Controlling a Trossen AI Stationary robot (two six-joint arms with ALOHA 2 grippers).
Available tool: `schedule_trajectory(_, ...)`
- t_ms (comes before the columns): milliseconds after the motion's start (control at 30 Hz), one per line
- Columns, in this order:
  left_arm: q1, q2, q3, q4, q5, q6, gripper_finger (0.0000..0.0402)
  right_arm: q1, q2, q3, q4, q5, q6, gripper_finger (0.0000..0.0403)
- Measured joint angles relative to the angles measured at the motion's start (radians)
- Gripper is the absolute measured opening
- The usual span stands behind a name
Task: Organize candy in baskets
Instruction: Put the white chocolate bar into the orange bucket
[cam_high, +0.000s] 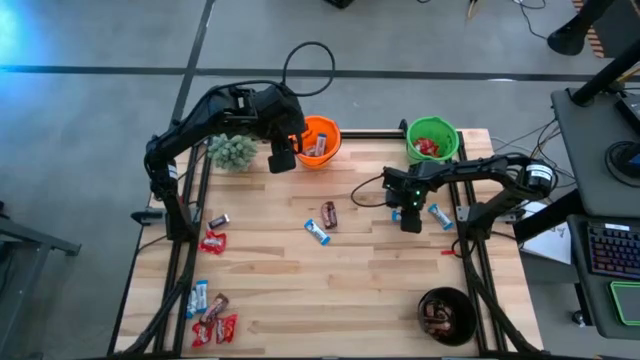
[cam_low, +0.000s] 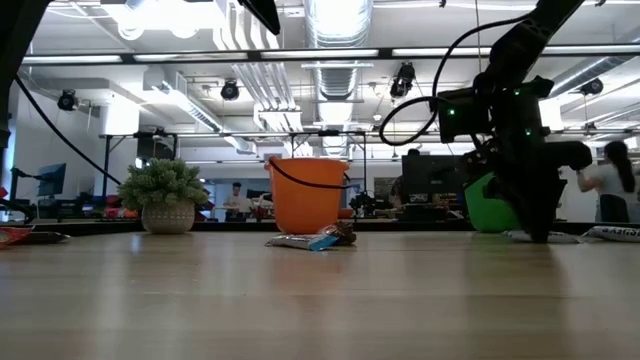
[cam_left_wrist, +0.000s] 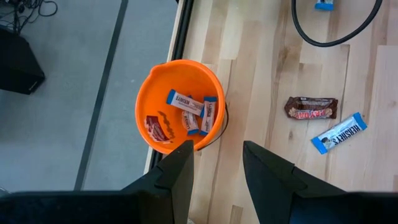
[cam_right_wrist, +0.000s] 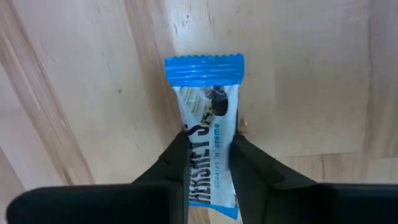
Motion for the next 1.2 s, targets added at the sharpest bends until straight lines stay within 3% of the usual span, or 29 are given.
schedule_trajectory(200,0.000,0.000,0.000,0.000,0.000,0.003,0.0121,0.001,-0.020,0.005,-0.003,-0.013,0.027,0.0032)
schedule_trajectory(900,0.000,0.000,0.000,-0.015,-0.033,0.004,0.0121,-0.001,-0.106,0.093,-0.091,-0.039,0.142,0.0031)
schedule_trajectory(1200,0.003,0.000,0.000,-0.044,-0.090,0.030,0.0121,-0.001,-0.108,0.340,-0.090,-0.086,0.151,0.0031)
